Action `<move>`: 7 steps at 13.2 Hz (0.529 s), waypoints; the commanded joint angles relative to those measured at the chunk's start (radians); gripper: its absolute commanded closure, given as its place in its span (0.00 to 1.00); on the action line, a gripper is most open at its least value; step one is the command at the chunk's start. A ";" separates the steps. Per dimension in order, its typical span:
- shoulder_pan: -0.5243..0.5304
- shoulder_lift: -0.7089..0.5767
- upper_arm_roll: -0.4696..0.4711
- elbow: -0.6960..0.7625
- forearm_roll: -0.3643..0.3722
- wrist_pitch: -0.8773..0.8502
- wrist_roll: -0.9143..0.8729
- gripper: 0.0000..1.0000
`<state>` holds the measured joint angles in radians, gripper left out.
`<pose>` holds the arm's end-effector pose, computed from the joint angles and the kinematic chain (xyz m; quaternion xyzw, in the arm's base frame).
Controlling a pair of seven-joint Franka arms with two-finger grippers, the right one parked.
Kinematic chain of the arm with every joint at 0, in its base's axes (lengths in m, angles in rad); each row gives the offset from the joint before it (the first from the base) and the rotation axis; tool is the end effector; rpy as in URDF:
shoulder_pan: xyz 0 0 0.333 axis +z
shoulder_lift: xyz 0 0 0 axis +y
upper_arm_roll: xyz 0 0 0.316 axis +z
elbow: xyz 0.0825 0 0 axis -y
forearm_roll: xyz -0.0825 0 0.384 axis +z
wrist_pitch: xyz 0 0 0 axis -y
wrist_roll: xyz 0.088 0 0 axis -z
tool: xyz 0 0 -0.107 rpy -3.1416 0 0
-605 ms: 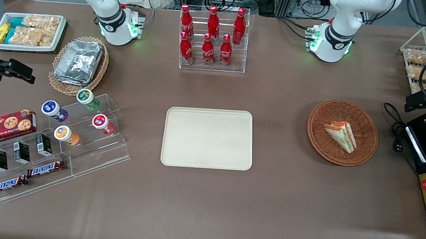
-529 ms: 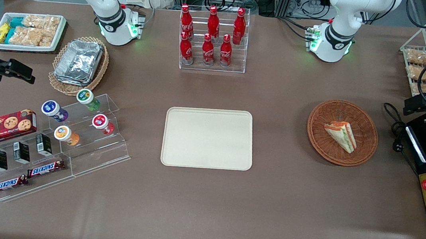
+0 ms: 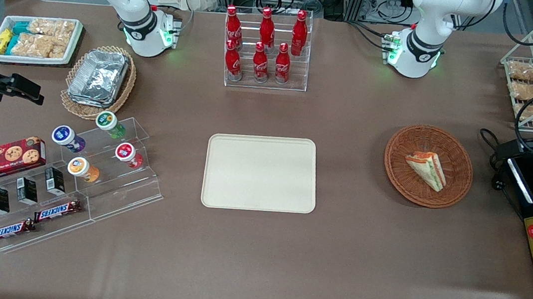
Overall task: Place sandwich from basket to tray
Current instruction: 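Move the left gripper over the wicker basket toward the sandwich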
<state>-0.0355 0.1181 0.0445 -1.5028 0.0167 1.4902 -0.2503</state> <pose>0.5801 0.0056 0.5828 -0.9894 -0.1291 0.0634 0.0187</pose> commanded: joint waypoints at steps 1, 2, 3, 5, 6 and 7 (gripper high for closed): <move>-0.007 -0.012 0.005 -0.101 -0.004 0.108 -0.239 0.00; -0.010 -0.021 0.000 -0.156 -0.003 0.166 -0.361 0.00; -0.015 -0.031 -0.002 -0.212 0.002 0.220 -0.468 0.00; -0.015 -0.047 -0.002 -0.334 0.006 0.319 -0.587 0.00; -0.015 -0.060 -0.003 -0.409 0.006 0.394 -0.615 0.00; -0.015 -0.067 -0.003 -0.474 0.006 0.463 -0.651 0.00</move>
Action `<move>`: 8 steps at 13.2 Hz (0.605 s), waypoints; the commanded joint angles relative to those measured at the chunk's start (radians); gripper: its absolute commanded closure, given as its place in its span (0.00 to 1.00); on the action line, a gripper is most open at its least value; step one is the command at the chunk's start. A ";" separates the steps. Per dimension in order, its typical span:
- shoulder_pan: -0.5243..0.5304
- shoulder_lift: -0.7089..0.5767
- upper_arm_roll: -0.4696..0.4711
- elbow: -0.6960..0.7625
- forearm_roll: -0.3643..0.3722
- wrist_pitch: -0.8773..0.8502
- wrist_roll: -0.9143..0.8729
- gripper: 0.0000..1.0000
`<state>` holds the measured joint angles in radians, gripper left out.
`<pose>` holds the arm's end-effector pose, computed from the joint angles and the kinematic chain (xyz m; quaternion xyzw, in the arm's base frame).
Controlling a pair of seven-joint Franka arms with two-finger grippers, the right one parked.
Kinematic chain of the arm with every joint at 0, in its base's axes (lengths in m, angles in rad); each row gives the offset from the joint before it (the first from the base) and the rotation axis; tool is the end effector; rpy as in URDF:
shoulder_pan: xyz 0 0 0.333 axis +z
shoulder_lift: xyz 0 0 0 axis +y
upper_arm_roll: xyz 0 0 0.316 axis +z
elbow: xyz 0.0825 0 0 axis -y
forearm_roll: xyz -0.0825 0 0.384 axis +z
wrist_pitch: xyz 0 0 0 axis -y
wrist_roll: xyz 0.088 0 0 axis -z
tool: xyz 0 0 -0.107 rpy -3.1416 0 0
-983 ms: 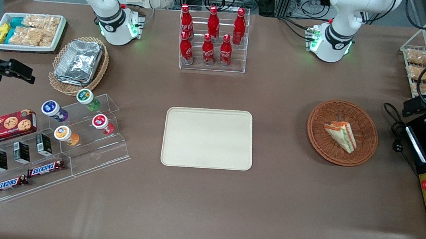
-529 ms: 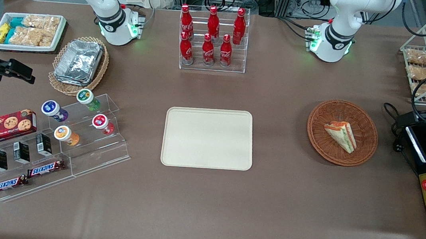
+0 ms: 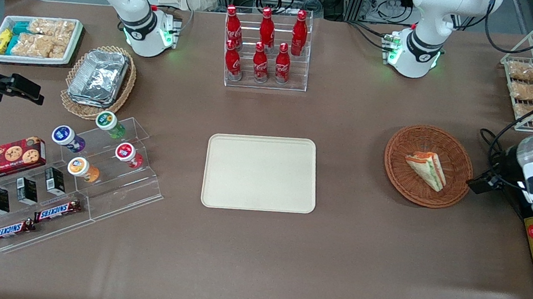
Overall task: Place sandwich from basket to tray
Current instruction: 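Move the left gripper over the wicker basket toward the sandwich, then lower the left gripper and close it on the wrapped sandwich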
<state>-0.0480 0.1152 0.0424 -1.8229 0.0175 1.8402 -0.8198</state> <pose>0.5834 -0.0027 0.4615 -0.9182 -0.3929 0.0405 0.0295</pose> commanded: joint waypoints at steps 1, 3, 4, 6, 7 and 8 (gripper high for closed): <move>-0.003 -0.068 -0.001 -0.215 0.006 0.172 -0.117 0.00; -0.003 -0.081 -0.001 -0.353 0.006 0.279 -0.122 0.00; -0.001 -0.085 -0.001 -0.410 0.006 0.350 -0.122 0.00; -0.003 -0.063 -0.001 -0.438 0.006 0.375 -0.119 0.00; -0.004 -0.060 -0.001 -0.447 0.006 0.376 -0.117 0.00; -0.004 -0.060 -0.002 -0.466 0.007 0.390 -0.111 0.00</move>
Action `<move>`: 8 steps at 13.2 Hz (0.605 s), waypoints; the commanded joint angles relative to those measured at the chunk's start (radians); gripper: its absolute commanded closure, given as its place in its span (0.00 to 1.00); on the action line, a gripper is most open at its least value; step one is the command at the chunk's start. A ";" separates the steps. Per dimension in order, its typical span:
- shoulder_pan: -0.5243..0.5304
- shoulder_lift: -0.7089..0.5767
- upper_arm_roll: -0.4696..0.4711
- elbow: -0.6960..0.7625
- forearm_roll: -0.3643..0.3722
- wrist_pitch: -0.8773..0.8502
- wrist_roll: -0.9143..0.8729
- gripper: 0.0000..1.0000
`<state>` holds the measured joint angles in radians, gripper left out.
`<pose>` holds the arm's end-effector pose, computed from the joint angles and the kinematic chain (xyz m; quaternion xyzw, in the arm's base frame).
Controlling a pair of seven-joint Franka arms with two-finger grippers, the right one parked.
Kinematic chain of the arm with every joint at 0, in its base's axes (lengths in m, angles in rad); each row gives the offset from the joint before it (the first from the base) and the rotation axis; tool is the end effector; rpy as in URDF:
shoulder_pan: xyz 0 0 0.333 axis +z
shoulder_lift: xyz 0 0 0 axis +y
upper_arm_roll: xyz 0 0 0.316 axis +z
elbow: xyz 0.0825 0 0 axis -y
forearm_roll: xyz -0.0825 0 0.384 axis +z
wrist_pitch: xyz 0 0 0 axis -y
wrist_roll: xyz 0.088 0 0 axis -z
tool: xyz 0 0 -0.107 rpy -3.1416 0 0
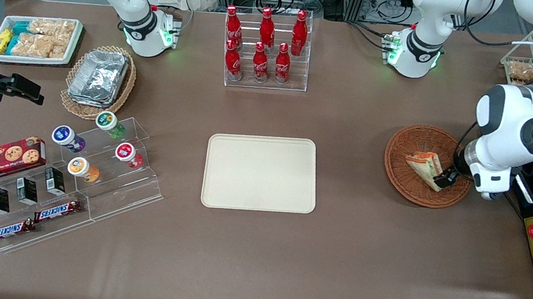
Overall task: Place sandwich from basket to tray
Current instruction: 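Lower the left gripper and close it on the wrapped sandwich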
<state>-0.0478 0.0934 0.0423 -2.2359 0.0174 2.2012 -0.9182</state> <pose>0.5207 -0.0023 0.3184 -0.8982 -0.4348 0.0534 0.0363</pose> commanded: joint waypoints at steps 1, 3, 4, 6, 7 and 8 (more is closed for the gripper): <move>-0.004 -0.037 -0.002 -0.076 0.007 0.063 -0.011 0.00; -0.004 -0.023 -0.001 -0.119 0.007 0.127 -0.011 0.00; -0.004 -0.015 -0.001 -0.138 0.007 0.158 -0.011 0.00; -0.004 -0.008 -0.002 -0.178 0.007 0.213 -0.010 0.00; -0.004 -0.004 -0.001 -0.200 0.007 0.230 -0.008 0.00; -0.004 -0.004 -0.001 -0.215 0.010 0.233 -0.007 0.00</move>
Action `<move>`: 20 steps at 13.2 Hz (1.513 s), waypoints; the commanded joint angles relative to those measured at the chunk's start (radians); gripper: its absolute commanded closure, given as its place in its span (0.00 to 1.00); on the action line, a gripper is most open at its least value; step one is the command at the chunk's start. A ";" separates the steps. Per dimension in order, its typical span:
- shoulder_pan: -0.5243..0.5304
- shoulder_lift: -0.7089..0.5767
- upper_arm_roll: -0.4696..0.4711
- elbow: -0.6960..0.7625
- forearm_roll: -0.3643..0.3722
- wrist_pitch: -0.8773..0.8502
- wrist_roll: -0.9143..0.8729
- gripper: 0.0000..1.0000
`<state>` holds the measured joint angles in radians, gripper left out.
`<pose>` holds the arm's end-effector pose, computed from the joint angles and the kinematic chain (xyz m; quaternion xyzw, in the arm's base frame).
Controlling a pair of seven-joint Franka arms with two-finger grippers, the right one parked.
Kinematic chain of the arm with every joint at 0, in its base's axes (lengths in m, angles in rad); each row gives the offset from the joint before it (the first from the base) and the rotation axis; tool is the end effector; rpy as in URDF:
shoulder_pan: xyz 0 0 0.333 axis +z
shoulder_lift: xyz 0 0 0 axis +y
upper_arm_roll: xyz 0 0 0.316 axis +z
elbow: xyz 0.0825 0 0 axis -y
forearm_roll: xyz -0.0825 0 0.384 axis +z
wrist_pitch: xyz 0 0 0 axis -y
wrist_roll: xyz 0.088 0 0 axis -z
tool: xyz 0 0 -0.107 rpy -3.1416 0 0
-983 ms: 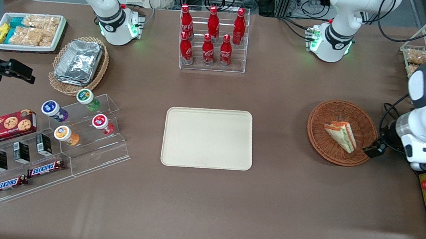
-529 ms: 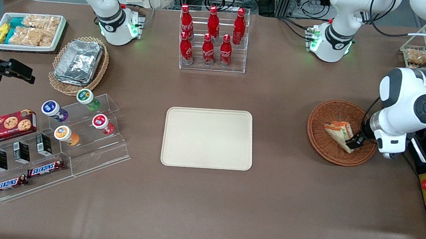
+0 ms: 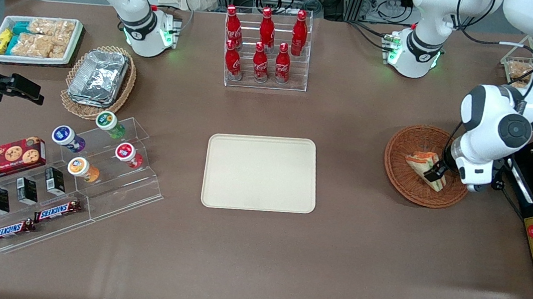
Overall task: Place sandwich from basket to tray
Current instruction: 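Lower the left gripper and close it on the wrapped sandwich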
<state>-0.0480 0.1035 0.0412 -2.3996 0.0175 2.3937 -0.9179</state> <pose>0.4856 -0.0030 0.2637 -0.8996 -0.4332 0.0455 0.0313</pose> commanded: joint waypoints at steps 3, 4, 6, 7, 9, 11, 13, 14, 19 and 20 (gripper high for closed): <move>-0.004 -0.002 0.000 -0.072 0.032 0.050 -0.009 0.00; -0.004 0.005 0.000 -0.070 0.032 0.053 -0.009 0.03; -0.004 0.025 -0.001 -0.067 0.030 0.061 -0.016 0.91; -0.004 0.030 -0.001 -0.062 0.030 0.061 -0.015 1.00; -0.004 0.022 -0.041 -0.049 0.044 0.052 -0.010 1.00; 0.002 0.012 -0.044 -0.035 0.065 0.003 -0.009 1.00; 0.010 -0.020 -0.041 -0.012 0.082 -0.065 -0.006 1.00; 0.011 -0.040 -0.040 0.022 0.093 -0.137 -0.003 1.00; 0.007 -0.038 -0.046 0.409 0.090 -0.621 0.083 1.00; 0.002 -0.039 -0.049 0.481 0.076 -0.690 0.120 1.00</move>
<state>-0.0421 0.0476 0.0010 -2.0644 0.0995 1.8373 -0.8524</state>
